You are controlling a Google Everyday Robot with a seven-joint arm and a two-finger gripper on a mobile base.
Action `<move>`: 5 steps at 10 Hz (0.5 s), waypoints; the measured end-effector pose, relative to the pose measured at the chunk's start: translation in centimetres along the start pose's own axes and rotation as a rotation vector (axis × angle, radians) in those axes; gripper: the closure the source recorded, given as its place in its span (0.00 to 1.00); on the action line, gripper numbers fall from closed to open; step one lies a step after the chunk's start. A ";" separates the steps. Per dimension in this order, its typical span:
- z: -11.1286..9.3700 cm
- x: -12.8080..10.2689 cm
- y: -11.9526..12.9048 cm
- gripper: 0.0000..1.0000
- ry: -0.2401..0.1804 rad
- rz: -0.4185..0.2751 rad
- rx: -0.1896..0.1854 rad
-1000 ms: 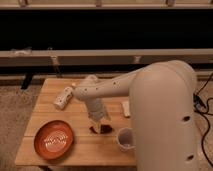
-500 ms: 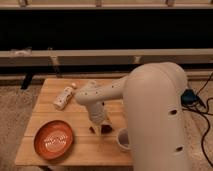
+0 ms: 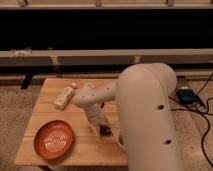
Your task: Place the pepper in the ceramic bowl
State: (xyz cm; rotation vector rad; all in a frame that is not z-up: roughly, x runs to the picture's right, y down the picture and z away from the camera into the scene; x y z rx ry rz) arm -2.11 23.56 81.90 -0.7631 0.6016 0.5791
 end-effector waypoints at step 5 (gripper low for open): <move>-2.1 0.4 0.6 0.98 -0.035 0.007 0.000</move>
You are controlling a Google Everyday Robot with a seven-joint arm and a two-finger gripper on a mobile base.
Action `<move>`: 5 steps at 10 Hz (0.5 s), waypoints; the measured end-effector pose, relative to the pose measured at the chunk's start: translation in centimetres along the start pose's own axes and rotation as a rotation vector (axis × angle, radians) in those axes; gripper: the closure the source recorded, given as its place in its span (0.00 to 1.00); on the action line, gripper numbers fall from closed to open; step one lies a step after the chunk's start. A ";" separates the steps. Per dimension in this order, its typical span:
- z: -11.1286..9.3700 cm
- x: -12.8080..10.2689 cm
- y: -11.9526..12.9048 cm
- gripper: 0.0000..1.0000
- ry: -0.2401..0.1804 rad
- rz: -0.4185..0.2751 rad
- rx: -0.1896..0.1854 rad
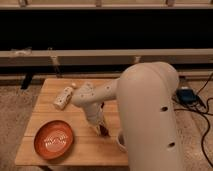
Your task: Place the pepper in the ceramic bowl
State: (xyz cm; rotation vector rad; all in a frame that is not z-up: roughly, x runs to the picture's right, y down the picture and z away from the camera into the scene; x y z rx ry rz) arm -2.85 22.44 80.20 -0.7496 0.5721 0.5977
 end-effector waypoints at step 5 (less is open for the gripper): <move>-6.2 -0.6 6.1 1.00 -0.064 -0.058 -0.009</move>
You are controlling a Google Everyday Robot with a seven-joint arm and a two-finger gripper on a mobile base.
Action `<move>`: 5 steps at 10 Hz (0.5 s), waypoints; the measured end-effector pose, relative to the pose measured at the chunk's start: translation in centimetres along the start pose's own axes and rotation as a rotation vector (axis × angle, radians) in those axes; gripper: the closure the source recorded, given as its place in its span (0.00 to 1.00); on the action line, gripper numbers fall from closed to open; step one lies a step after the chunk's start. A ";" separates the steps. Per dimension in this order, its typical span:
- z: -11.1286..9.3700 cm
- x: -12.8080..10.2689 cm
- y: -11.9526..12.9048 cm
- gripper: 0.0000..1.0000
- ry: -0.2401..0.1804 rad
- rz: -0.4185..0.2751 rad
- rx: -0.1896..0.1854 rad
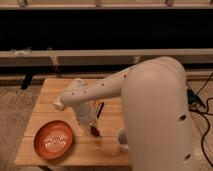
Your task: Place the pepper in the ceramic bowl
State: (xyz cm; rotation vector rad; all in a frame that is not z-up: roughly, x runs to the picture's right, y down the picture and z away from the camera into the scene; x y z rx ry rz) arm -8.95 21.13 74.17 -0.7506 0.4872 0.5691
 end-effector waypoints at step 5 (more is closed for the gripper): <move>-4.2 -5.2 7.6 0.92 -0.041 -0.157 -0.004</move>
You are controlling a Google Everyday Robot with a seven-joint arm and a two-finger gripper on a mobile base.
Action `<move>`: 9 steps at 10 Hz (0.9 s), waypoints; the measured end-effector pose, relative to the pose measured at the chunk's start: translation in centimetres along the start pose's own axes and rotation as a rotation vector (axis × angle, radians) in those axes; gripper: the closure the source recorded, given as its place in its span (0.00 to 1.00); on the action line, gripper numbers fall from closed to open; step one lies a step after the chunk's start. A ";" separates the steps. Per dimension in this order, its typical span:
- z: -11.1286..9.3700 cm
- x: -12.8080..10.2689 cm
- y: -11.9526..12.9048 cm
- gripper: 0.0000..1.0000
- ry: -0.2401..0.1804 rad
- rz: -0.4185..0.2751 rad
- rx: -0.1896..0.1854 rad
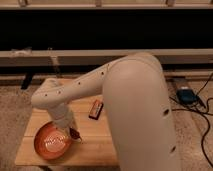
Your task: Place the pepper in the ceramic bowl
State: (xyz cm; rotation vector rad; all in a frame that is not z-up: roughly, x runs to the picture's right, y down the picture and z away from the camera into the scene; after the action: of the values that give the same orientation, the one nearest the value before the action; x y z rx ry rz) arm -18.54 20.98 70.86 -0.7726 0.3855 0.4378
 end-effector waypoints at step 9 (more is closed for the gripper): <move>-0.7 -5.2 3.5 0.20 -0.097 -0.037 -0.091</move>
State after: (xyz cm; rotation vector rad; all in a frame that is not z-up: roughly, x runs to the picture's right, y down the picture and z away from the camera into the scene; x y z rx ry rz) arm -24.85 21.46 70.89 -0.8418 0.2615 0.4582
